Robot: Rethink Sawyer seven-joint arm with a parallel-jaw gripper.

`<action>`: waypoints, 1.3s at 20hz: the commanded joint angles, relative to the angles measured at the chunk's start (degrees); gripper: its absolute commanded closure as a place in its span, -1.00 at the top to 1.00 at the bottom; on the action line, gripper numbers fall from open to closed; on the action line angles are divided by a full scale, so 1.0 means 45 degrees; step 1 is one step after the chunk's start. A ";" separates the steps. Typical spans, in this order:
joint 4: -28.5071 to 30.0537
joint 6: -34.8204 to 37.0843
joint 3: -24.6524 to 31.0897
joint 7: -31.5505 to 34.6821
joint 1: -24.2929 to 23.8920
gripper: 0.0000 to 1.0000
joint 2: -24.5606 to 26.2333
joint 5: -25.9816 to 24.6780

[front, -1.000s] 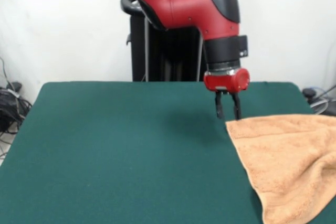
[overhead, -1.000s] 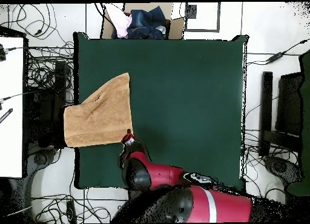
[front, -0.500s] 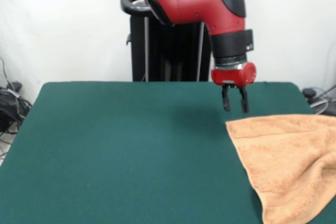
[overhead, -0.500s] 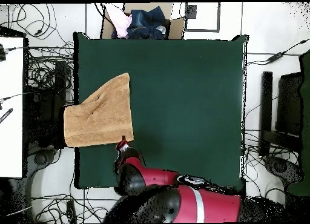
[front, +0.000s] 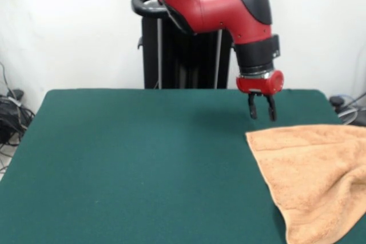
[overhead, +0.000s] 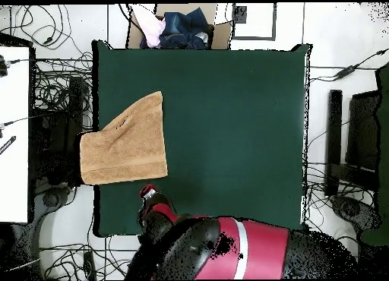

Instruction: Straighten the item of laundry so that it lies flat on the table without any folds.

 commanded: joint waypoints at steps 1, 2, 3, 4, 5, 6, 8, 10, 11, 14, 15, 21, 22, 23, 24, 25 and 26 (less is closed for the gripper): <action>-0.0500 0.0300 0.0259 0.1417 -0.0696 1.00 -0.0247 -0.0707; -0.0612 0.0368 0.0281 0.1360 -0.0812 1.00 -0.0134 -0.0853; -0.0551 0.0505 0.0356 0.1344 -0.0949 1.00 -0.0270 -0.0938; -0.0662 0.0631 0.0431 0.1340 -0.1020 1.00 -0.0218 -0.0958; -0.0774 0.0756 0.0506 0.1335 -0.1092 1.00 -0.0165 -0.0978; -0.0704 0.0953 0.0636 0.1388 -0.1191 1.00 -0.0360 -0.0919; -0.0535 0.1331 0.0865 0.1485 -0.1341 1.00 -0.0788 -0.0751; -0.0609 0.1673 0.0971 0.1428 -0.1612 1.00 -0.1005 -0.0678; -0.0702 0.1657 0.0955 0.1398 -0.1696 1.00 -0.0935 -0.0703; -0.0954 0.1517 0.0696 0.1205 -0.1747 1.00 -0.0698 -0.0849; -0.1022 0.1475 0.0661 0.1145 -0.1822 1.00 -0.0586 -0.0962; -0.1405 0.1183 0.0522 0.1167 -0.1427 1.00 -0.0263 -0.0622; -0.1401 0.0959 0.0437 0.1256 -0.1162 1.00 -0.0181 -0.0476; -0.1501 0.0887 0.0388 0.1273 -0.1013 1.00 -0.0096 -0.0373; -0.1595 0.0810 0.0347 0.1286 -0.0916 1.00 0.0000 -0.0310; -0.1700 0.0730 0.0320 0.1306 -0.0836 1.00 0.0119 -0.0275; -0.1826 0.0638 0.0290 0.1317 -0.0767 1.00 0.0287 -0.0263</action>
